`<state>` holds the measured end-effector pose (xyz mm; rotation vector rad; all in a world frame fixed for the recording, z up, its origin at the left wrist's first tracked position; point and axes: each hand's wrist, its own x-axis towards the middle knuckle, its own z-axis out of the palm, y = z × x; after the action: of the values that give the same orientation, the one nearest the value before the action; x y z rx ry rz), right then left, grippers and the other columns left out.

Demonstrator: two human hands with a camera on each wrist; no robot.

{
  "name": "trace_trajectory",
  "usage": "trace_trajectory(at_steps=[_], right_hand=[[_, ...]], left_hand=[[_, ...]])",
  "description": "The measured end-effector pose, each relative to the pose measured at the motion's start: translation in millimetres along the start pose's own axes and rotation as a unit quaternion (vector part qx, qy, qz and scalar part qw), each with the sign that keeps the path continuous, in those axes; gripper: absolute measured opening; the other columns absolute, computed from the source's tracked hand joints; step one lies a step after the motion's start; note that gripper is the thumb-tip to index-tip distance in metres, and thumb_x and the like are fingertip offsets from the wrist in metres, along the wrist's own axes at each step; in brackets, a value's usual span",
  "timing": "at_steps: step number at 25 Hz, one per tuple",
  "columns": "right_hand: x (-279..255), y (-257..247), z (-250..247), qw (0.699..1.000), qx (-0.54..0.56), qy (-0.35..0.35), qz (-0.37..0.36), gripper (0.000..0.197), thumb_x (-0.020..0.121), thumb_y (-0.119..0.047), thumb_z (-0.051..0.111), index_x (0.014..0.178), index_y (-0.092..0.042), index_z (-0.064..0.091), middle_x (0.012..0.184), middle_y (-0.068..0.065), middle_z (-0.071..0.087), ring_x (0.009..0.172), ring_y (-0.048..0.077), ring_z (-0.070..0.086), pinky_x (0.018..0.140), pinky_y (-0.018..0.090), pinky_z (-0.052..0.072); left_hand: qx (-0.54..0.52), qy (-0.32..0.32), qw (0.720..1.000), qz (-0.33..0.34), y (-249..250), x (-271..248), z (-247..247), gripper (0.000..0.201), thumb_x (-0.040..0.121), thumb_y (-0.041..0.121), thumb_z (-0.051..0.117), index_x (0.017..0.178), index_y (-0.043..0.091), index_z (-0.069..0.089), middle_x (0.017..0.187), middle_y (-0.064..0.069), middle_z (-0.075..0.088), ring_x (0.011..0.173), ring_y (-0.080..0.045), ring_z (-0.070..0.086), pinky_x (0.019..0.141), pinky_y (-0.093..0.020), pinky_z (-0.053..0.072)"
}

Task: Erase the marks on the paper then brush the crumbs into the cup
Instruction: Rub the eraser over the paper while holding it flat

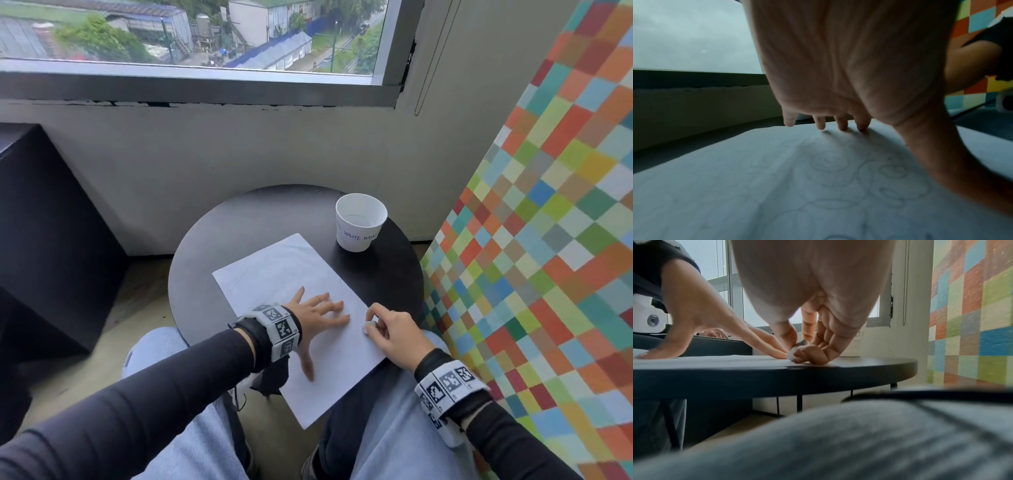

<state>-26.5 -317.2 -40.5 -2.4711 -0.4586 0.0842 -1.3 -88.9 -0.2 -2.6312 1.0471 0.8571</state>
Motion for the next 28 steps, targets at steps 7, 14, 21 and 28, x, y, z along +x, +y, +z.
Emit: trace_trajectory(at_steps=[7,14,21,28], right_hand=[[-0.1,3.6,-7.0,0.999,0.045,-0.016,-0.002,0.008,0.089,-0.021,0.064,0.089,-0.018,0.057,0.057,-0.003,0.045,0.052,0.010,0.042,0.054,0.015,0.034],[-5.5,-11.5,0.5,0.987,0.081,-0.127,-0.055,0.010,0.085,-0.022,0.065,0.083,-0.016,0.057,0.060,-0.008,0.052,0.055,0.007,0.045,0.059,0.016,0.038],[6.8,-15.9,5.4,0.990,0.110,-0.077,-0.044,0.011,0.085,-0.024,0.068,0.081,-0.022,0.059,0.061,0.002,0.060,0.052,0.007,0.049,0.055,0.019,0.041],[11.3,-22.7,11.3,0.988,0.101,-0.100,-0.061,0.010,0.086,-0.026,0.070,0.085,-0.023,0.061,0.065,0.001,0.063,0.055,0.007,0.053,0.058,0.016,0.042]], left_hand=[[-0.080,0.075,0.990,-0.084,37.2,20.6,12.7,0.108,0.083,0.073,0.055,0.158,0.026,-0.007,0.165,-0.004,-0.009,0.151,-0.025,-0.012,0.119,-0.056,0.007],[-0.049,0.017,0.993,-0.102,14.4,13.7,5.6,0.125,0.073,0.072,0.067,0.156,0.029,-0.015,0.162,-0.010,-0.024,0.150,-0.033,-0.017,0.117,-0.064,-0.005],[-0.113,0.027,0.989,-0.092,3.2,10.6,19.4,0.142,0.067,0.072,0.073,0.154,0.011,-0.020,0.161,0.000,-0.028,0.149,-0.025,-0.023,0.119,-0.062,0.003],[-0.075,-0.013,0.994,-0.080,-0.6,10.6,11.2,0.142,0.068,0.067,0.076,0.153,0.012,-0.023,0.161,0.001,-0.029,0.149,-0.025,-0.023,0.118,-0.062,0.008]])
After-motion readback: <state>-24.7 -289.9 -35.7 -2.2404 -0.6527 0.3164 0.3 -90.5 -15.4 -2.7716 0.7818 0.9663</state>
